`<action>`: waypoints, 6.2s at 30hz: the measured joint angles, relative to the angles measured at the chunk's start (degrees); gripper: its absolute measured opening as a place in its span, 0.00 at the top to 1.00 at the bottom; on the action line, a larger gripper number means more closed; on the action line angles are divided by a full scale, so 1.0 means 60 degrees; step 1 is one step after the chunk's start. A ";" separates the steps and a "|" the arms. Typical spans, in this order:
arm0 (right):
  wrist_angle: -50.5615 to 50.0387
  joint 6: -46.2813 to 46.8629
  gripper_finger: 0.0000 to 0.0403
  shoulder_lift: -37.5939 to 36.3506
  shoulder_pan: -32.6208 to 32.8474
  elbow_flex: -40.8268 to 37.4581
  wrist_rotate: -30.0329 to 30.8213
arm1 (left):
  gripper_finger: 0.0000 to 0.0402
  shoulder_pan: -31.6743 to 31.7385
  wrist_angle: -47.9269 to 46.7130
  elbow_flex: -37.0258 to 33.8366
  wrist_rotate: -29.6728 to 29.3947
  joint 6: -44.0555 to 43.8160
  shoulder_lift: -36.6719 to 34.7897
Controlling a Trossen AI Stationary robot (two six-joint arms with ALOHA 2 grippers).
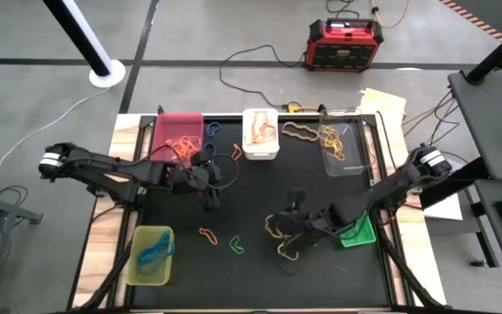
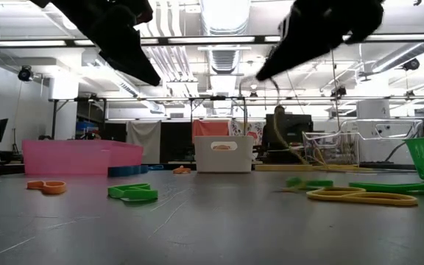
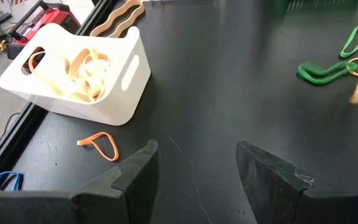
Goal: Sort rubber bands into baskets
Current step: Put the yellow rubber band into the transparent bin, then put the blue rubber band into the yellow bin
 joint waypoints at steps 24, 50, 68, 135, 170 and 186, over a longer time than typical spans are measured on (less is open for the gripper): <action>-0.2830 -0.0509 0.98 -0.3723 -0.5269 -0.0098 0.7419 | 0.52 0.0000 0.0024 0.0000 -0.0004 0.0000 0.0004; -0.5028 0.3902 0.73 -0.1920 -0.9764 -0.0404 0.2385 | 0.52 0.0000 0.0003 -0.0004 0.0000 -0.0080 0.0004; -0.4298 0.2299 0.62 -0.3196 -0.7656 0.0446 -0.0103 | 0.52 0.0054 0.0385 -0.0743 0.0181 0.0052 0.0011; -0.3186 0.1458 0.62 -0.3192 -0.6708 0.0317 -0.0113 | 0.78 0.3187 -0.3955 0.2248 0.0347 -0.3688 0.5963; -0.3230 0.1340 0.63 -0.3192 -0.6711 0.0096 -0.0117 | 1.00 -0.4393 -1.0048 0.5535 0.2944 -0.6619 0.0910; -0.3088 0.1681 0.64 -0.3188 -0.6709 -0.0261 -0.0117 | 1.00 -0.5963 -1.1250 0.3409 0.7784 -1.0330 0.0882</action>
